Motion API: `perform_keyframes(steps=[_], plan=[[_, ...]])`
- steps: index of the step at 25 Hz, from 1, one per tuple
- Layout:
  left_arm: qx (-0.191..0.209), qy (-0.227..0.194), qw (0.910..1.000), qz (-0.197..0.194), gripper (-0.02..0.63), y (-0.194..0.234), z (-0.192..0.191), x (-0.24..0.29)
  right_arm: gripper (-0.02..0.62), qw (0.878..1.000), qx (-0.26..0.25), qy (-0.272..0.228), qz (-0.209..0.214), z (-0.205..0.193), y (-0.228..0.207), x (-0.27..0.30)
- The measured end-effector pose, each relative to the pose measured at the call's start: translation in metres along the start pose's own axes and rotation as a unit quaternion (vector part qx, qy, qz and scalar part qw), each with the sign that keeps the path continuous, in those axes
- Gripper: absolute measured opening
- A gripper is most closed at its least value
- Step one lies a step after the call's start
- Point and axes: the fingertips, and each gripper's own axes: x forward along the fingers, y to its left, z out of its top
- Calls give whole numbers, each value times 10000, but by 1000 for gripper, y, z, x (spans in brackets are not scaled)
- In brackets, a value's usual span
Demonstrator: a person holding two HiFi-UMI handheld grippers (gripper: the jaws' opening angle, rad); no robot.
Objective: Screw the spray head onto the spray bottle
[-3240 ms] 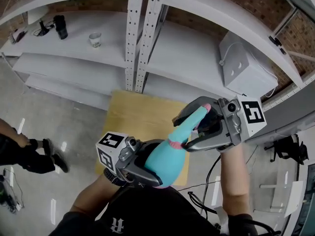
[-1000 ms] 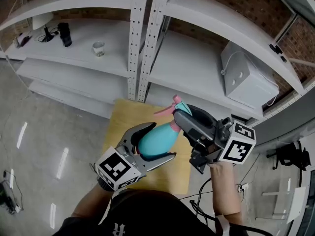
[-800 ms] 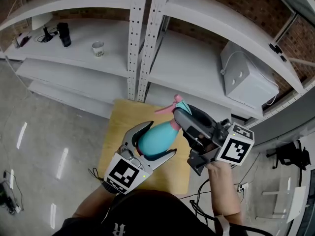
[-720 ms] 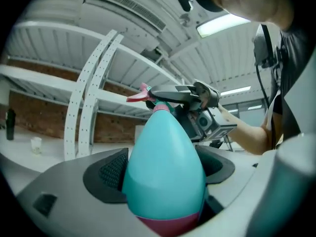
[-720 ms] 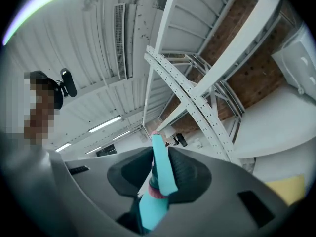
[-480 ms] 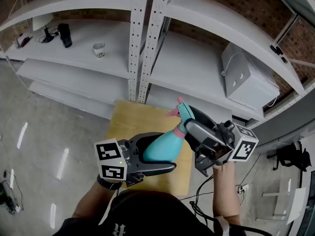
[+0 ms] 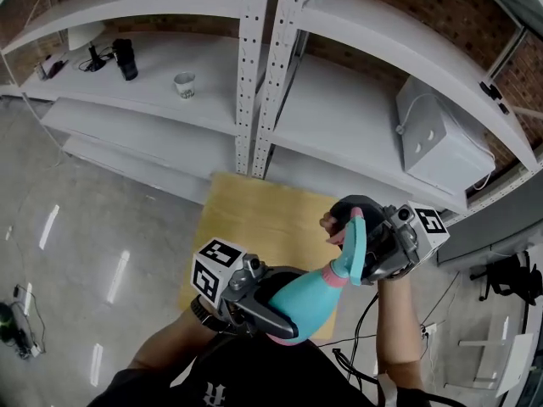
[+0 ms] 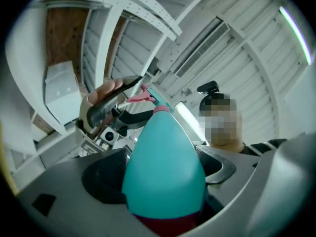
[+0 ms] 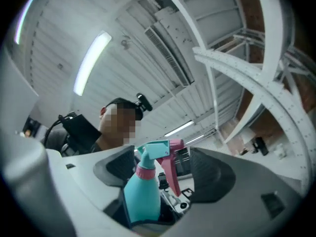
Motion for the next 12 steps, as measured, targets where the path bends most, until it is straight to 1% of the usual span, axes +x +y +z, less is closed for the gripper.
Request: perform_keyframes(steps=[1, 2, 3, 5, 6, 8, 10, 11, 12], plan=[[-212, -5, 9996, -172, 425, -1, -4, 4, 325, 9994, -152, 119, 302, -5, 9, 10], [-367, -28, 9989, -285, 424, -2, -7, 7, 325, 9980, -304, 212, 510, -9, 16, 18], [-441, -72, 9984, -350, 425, -4, -8, 7, 322, 9969, -396, 280, 626, -11, 20, 25], [-360, -165, 9987, -330, 425, -9, -5, 2, 294, 9963, -380, 373, 671, -13, 22, 34], [-260, -194, 9992, -243, 425, -10, -1, -2, 261, 9965, -366, 405, 636, -13, 21, 36], [-52, -231, 9997, 19, 423, -7, 6, -10, 256, 9971, -417, 450, 444, -12, 17, 35], [154, -201, 9991, 336, 411, -2, 12, -18, 255, 9979, -423, 476, 155, -13, 10, 30], [210, -152, 9987, 433, 399, 0, 13, -21, 252, 9980, -417, 479, 40, -13, 8, 28], [211, -101, 9988, 433, 396, 0, 13, -23, 251, 9980, -420, 474, -36, -14, 7, 29]])
